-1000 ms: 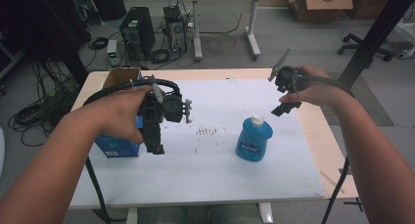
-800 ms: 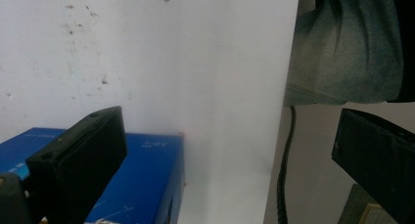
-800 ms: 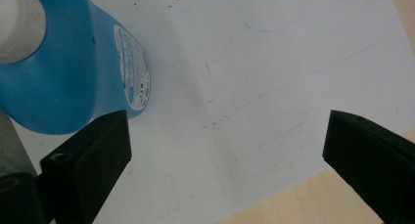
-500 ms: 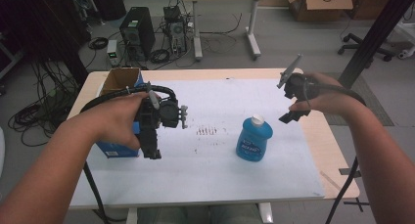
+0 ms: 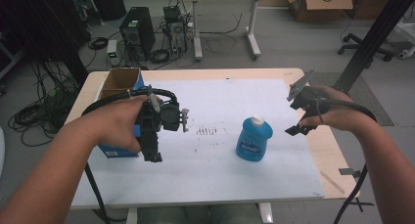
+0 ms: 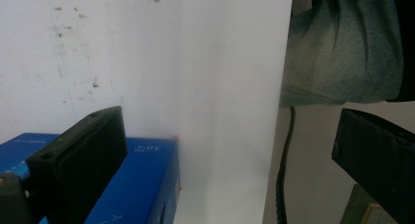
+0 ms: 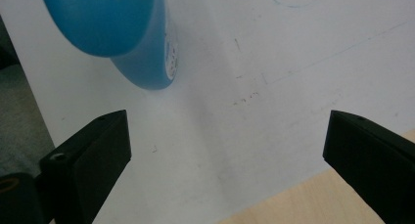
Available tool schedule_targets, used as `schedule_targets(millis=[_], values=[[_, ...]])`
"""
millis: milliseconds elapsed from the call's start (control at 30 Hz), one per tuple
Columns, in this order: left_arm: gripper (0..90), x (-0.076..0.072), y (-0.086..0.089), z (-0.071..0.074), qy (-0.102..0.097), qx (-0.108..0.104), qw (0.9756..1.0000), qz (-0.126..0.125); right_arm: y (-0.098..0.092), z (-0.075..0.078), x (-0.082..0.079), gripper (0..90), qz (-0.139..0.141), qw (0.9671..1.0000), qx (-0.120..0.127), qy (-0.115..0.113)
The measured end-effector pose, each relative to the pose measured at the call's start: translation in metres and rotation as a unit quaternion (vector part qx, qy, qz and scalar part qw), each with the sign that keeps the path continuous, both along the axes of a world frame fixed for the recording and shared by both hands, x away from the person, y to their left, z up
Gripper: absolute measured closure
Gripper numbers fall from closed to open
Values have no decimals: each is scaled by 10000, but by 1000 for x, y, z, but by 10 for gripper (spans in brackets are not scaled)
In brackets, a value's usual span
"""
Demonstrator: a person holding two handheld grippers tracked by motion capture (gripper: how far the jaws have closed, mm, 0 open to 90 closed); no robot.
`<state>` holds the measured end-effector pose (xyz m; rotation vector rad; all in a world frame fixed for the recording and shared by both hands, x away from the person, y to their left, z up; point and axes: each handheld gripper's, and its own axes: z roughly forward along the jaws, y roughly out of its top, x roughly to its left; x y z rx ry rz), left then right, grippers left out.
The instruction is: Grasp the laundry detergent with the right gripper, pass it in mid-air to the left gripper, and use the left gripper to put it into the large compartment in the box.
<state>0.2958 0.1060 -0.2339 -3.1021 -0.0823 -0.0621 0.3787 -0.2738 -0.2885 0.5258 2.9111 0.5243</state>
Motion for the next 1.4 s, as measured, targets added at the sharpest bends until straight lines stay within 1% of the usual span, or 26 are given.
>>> schedule_targets(millis=[100,300,333,367,400,433,467,533,567,600,667,767,800,867,900,933,1033,1100,1167,1200,1267,1300,1400], values=[[4,-1,0,0,-15,-13,10000,13,-1,-3,-3,40,32,10000,60,-13],[4,-1,1,-2,-7,-7,10000,6,-2,-17,-13,39,123,9997,198,8],[4,-1,2,-2,-5,-1,10000,7,-2,-17,-13,39,123,9997,198,8],[4,-1,2,-3,0,4,10000,8,-2,-19,-15,39,135,9996,235,-1],[4,-1,2,-3,3,7,10000,8,-1,-23,-18,39,178,9990,397,35],[4,0,2,-4,6,6,10000,9,-1,-23,-18,39,178,9990,397,35],[4,0,1,-4,3,4,10000,9,0,-25,-20,39,214,9987,451,49],[4,0,1,-5,4,-14,10000,1,2,-32,-23,39,257,9983,526,60],[4,0,1,-5,4,-14,10000,1,2,-32,-23,39,257,9983,526,60],[4,0,1,-6,15,-2,10000,-8,3,-38,-25,39,267,9979,579,88],[4,0,1,-6,17,-1,10000,-13,3,-41,-25,39,278,9978,598,101],[4,0,1,-7,17,-13,10000,-10,4,-49,-28,39,323,9968,722,120],[4,1,1,-7,18,-11,10000,-9,5,-54,-29,39,368,9963,773,125],[4,1,1,-8,22,4,10000,-11,5,-57,-30,39,387,9960,791,122],[4,1,1,-9,24,14,10000,-27,6,-62,-31,39,408,9954,857,129],[4,1,1,-9,24,14,10000,-27,6,-62,-31,39,408,9954,857,129],[4,0,0,-9,32,13,10000,-30,9,-70,-33,40,433,9946,936,139],[4,0,1,-9,36,20,10000,-39,9,-72,-33,39,439,9942,967,137],[4,0,1,-9,31,13,10000,-34,11,-76,-34,39,464,9930,1083,120],[4,0,2,-9,35,6,10000,-27,11,-76,-34,39,464,9930,1083,120],[4,0,3,-10,35,2,10000,-15,13,-81,-35,39,480,9917,1186,109],[4,0,3,-10,35,2,10000,-15,13,-81,-35,39,480,9917,1186,109],[4,0,3,-12,48,8,10000,-19,15,-87,-36,39,485,9904,1288,112]])
